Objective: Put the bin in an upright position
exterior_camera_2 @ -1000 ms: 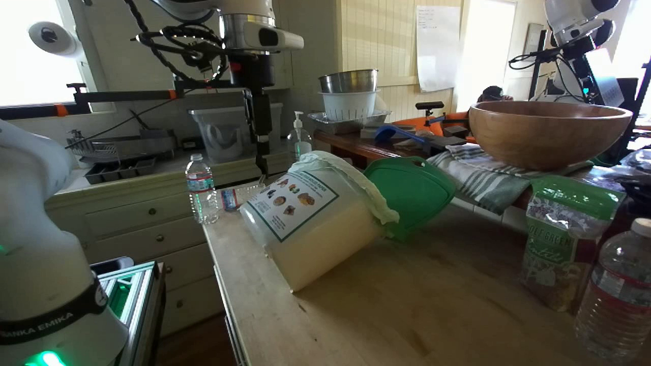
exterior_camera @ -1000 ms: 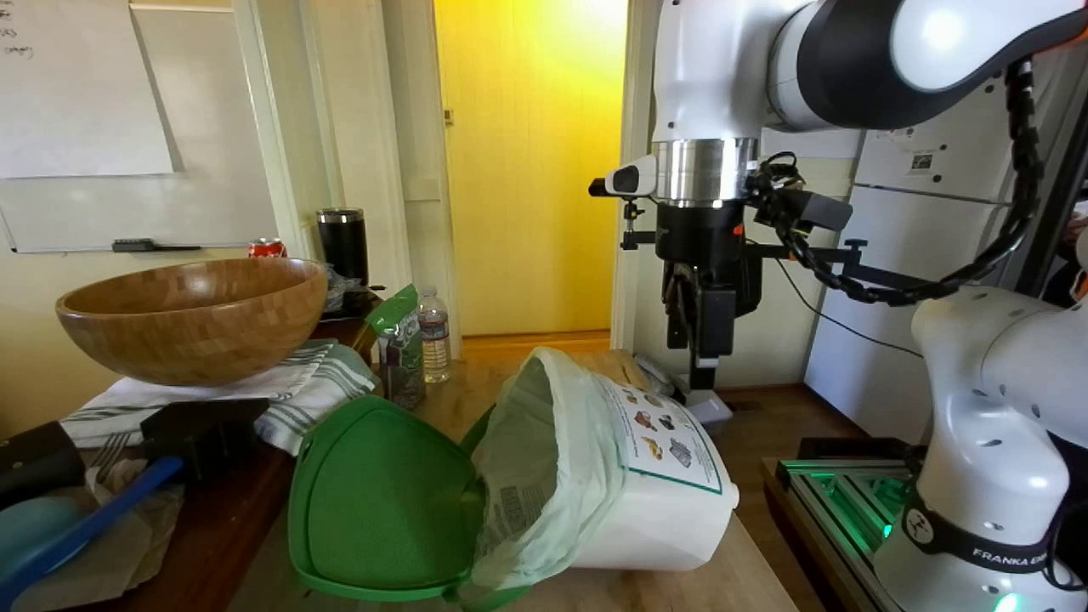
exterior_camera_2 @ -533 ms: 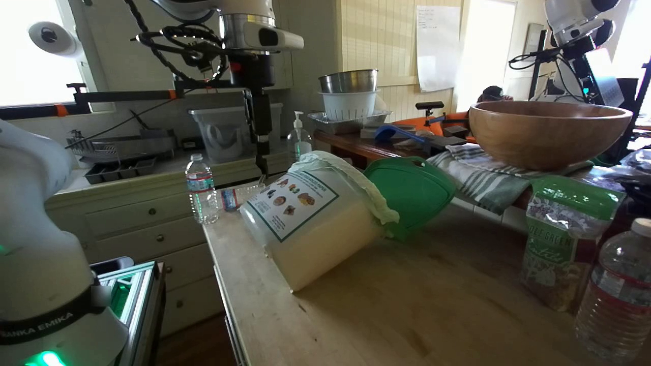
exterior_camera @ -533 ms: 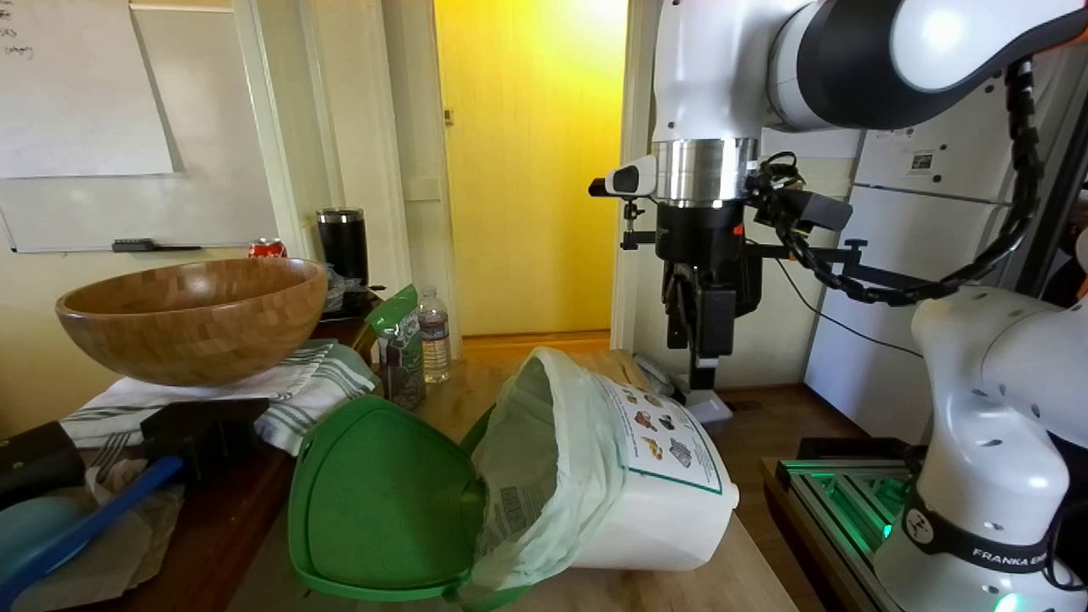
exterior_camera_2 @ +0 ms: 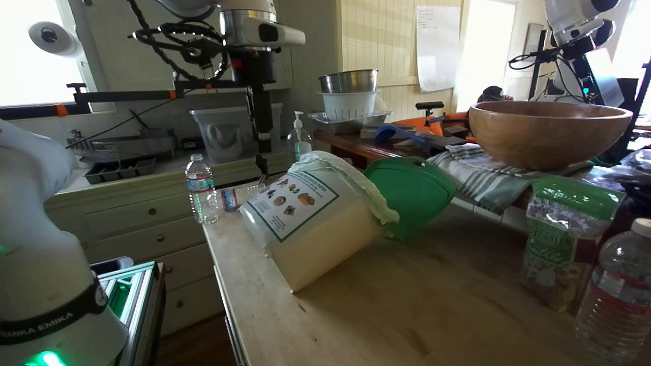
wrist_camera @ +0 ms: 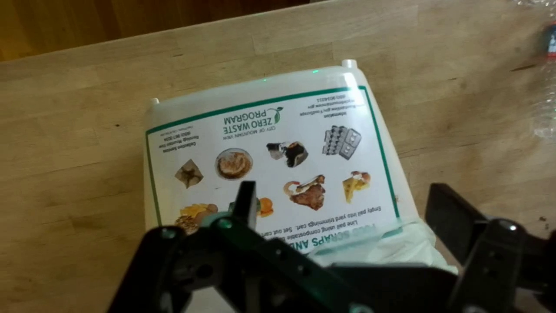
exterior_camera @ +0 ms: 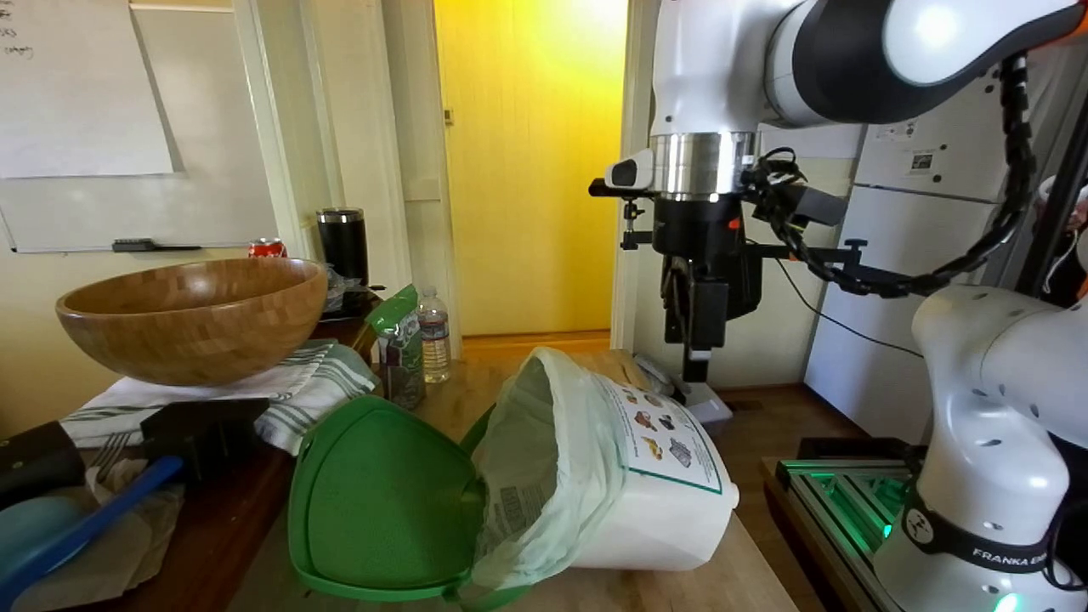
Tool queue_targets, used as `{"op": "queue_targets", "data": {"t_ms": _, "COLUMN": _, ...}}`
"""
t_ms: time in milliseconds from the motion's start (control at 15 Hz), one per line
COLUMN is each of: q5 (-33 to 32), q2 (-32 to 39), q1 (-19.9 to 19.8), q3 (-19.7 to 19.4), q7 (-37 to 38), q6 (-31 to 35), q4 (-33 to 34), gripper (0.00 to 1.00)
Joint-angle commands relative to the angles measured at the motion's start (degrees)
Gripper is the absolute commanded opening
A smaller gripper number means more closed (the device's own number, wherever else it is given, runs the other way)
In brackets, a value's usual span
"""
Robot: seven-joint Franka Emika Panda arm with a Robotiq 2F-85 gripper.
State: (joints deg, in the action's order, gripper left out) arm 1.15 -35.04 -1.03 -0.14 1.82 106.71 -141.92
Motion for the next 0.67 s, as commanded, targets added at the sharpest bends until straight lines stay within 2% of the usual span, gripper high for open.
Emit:
{"op": "queue_targets", "data": {"t_ms": 0, "q5": -0.5, "q2": 0.2, "q1": -2.0, "q3": -0.4, "q7": 3.3, "q6": 2.3, "q4": 2.2, "gripper": 1.0}}
{"op": "queue_targets", "data": {"t_ms": 333, "q5": -2.2, "q2": 3.4, "q1": -5.0, "q3": 0.3, "q7": 7.5, "q6": 5.2, "q4": 6.4, "gripper": 1.0}}
{"op": "queue_targets", "data": {"t_ms": 600, "q5": -3.6, "q2": 8.7, "q1": -7.1, "q3": 1.0, "q7": 13.9, "q6": 3.0, "q4": 10.8, "gripper": 1.0}}
